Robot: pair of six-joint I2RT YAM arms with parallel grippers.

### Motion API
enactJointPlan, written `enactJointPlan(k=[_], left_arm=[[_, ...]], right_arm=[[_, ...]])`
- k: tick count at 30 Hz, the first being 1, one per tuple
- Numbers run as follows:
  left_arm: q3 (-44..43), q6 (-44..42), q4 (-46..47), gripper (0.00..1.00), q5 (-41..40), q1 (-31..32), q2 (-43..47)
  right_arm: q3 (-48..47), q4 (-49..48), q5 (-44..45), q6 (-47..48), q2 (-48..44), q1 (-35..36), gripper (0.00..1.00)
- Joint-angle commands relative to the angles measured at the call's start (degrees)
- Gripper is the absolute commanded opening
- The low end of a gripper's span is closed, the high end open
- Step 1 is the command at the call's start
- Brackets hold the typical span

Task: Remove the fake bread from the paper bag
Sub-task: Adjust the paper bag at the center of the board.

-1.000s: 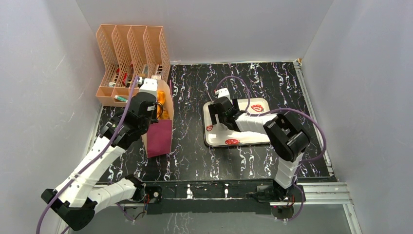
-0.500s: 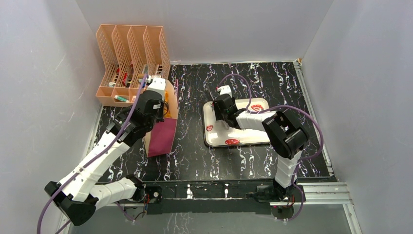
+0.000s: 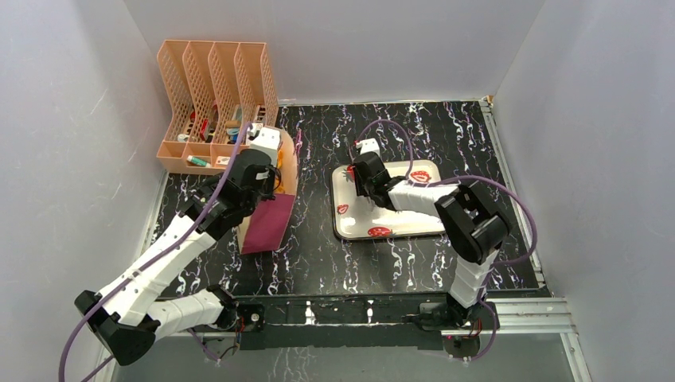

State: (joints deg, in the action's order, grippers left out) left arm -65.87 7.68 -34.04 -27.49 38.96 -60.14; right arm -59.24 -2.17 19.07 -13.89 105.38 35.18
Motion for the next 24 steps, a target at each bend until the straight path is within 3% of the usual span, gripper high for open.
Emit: enactJointPlan(k=[1,12,24], left_arm=[[0.77,0.78,1.48,0.00,1.78,1.76,-0.82],[1.46,4.44,5.75,0.00,-2.81,9.01,-3.43],[5.39,14.44,8.82,0.00,-6.65,13.08,-4.76]], right_arm=[[-0.12,-0.11,-0.08,-0.66,-8.06,-0.06,0.26],[-1.23,9.21,2.86,-0.66,-16.61,-0.09,0.26],[-3.25,22.84,12.45,-0.66,-27.09,-0.15,0.26]])
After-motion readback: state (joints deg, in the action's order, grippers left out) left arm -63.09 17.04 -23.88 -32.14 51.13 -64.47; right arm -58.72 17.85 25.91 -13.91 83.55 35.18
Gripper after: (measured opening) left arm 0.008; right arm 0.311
